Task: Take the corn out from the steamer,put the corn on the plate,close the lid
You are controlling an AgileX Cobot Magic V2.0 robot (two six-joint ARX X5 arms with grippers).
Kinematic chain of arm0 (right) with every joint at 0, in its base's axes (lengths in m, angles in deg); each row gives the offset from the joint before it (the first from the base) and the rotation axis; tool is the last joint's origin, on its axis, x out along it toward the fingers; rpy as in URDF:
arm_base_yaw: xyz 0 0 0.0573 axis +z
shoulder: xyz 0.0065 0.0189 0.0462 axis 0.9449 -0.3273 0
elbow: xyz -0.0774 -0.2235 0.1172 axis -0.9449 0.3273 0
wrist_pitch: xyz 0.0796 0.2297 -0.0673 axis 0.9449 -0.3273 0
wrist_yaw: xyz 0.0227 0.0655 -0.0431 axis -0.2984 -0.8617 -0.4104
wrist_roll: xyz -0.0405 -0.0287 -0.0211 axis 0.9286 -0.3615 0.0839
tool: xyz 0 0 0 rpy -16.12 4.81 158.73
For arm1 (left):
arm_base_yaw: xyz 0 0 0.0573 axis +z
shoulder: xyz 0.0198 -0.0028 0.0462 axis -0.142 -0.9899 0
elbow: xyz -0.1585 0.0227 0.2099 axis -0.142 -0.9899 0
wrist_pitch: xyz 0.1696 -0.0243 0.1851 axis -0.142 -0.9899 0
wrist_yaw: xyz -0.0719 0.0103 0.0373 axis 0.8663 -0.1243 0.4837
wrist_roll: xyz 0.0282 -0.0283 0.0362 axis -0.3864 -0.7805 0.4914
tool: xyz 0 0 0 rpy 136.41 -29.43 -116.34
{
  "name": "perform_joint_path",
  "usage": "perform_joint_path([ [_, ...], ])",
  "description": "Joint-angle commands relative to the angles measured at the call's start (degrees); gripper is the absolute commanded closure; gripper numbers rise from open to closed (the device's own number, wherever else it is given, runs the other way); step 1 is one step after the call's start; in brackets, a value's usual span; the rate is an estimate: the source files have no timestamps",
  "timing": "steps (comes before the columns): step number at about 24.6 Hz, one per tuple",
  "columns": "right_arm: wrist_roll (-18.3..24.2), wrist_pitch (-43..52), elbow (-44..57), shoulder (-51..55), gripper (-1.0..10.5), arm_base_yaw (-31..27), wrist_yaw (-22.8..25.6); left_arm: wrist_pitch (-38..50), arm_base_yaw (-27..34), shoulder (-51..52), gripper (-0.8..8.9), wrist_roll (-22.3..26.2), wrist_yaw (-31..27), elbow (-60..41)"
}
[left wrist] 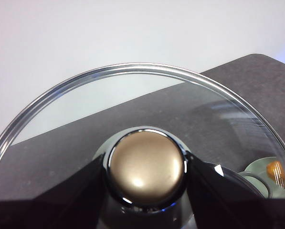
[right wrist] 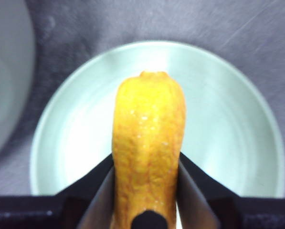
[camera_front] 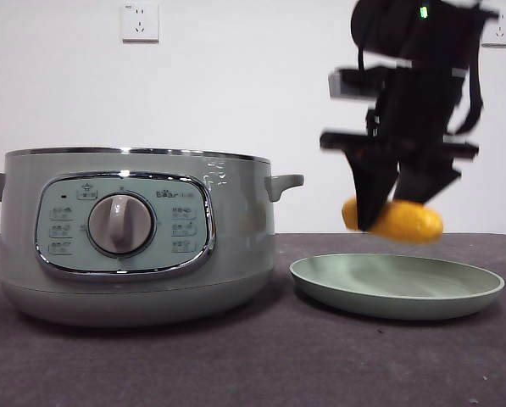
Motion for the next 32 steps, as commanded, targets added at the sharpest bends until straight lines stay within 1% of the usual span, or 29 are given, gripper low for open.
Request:
perform_joint_path([
  [1,-0.7,3.5,1.9,-1.7,9.6,0.0,0.0,2.9,0.0,0.7,8.26,-0.3,-0.1,0.7],
  [7,-0.6,4.9,1.9,-8.1,9.6,-0.5,0.2,2.9,0.0,0.7,8.26,-0.3,-0.1,0.7],
  [8,-0.6,4.9,1.9,-8.4,9.0,-0.7,0.2,2.9,0.0,0.6,8.26,-0.3,-0.1,0.7],
  [12,-0.7,5.1,1.9,-8.3,6.0,-0.8,0.3,2.8,0.0,0.6,8.26,-0.3,-0.1,0.7],
  [14,-0.7,4.9,1.9,-8.3,5.0,-1.0,0.3,2.8,0.0,0.6,8.26,-0.3,-0.1,0.7],
  [22,-0.7,3.6,1.8,-6.9,5.0,-1.1,0.3,2.5,0.0,-0.3,8.26,-0.3,0.0,0.7],
  [24,-0.7,3.1,1.8,-5.0,5.0,-1.1,0.3,2.4,0.0,-1.1,8.26,-0.3,0.8,0.7],
  [27,-1.7,2.3,1.8,-1.1,5.0,-1.1,0.2,2.1,0.0,-2.8,8.26,-0.4,3.9,0.7],
  [30,-1.7,1.5,1.8,3.7,5.0,-1.2,0.3,2.5,0.0,-4.8,8.26,-1.4,4.3,-0.4],
  [32,-1.7,1.3,1.8,7.1,5.1,-1.2,0.3,4.2,0.0,-5.5,8.26,-2.0,4.9,-2.4],
])
